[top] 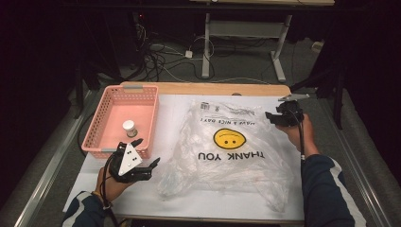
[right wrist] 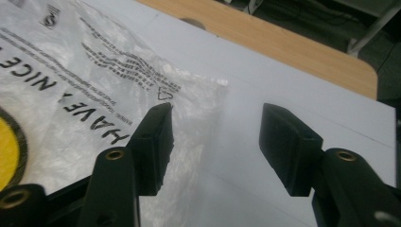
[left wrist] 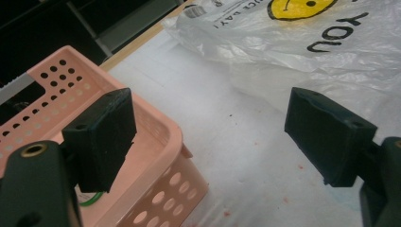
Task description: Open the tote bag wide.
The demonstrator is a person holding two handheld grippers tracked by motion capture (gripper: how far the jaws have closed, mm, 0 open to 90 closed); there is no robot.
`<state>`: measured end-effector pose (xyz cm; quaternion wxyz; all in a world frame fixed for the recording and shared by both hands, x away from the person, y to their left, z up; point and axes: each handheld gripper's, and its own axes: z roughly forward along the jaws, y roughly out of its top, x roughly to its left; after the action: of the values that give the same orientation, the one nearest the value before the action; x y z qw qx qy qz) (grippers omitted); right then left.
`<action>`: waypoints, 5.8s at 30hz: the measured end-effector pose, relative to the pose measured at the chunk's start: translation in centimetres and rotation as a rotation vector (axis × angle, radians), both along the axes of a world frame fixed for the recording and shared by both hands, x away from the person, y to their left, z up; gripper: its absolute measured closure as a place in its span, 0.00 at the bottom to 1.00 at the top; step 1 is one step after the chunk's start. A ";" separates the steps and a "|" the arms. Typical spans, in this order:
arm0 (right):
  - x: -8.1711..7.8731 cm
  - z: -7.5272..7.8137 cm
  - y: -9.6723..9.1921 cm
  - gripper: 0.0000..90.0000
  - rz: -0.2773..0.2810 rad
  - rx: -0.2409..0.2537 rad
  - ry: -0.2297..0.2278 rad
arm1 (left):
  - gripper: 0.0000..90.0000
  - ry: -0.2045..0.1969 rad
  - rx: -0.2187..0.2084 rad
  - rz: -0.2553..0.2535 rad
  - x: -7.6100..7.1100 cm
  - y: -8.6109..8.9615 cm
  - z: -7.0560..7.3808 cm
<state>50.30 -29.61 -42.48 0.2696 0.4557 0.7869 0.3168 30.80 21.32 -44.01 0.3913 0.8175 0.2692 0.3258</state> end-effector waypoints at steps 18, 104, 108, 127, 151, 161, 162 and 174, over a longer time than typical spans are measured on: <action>5.1 -3.5 2.3 0.72 -0.038 -0.055 0.158 | 0.19 0.012 -0.006 -0.028 0.3 0.1 -0.2; -10.3 -3.8 13.8 1.00 0.453 -0.033 0.148 | 0.19 0.039 0.032 -0.017 0.4 0.0 -0.6; -10.5 -2.6 13.6 1.00 0.424 -0.007 0.101 | 0.19 0.037 0.031 -0.015 0.4 0.0 -0.5; -10.6 3.1 12.4 1.00 0.338 0.084 -0.102 | 0.19 0.002 -0.025 0.042 1.4 1.9 2.2; -9.8 4.3 12.4 1.00 0.376 0.121 -0.121 | 0.23 0.381 0.157 0.192 14.3 6.3 2.7; -9.9 3.9 12.5 1.00 0.395 0.116 -0.103 | 0.47 0.525 0.217 0.209 16.6 7.1 0.7; -9.8 3.9 12.5 1.00 0.395 0.117 -0.103 | 0.48 0.525 0.217 0.209 16.6 7.1 0.7; -10.0 4.1 12.1 1.00 0.386 0.123 -0.121 | 0.53 0.515 0.263 0.181 16.4 6.8 0.8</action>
<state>40.28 -17.46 -38.37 0.2220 0.2925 0.8212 0.4369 47.25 28.14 -43.16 0.1701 0.8897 0.3867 0.1732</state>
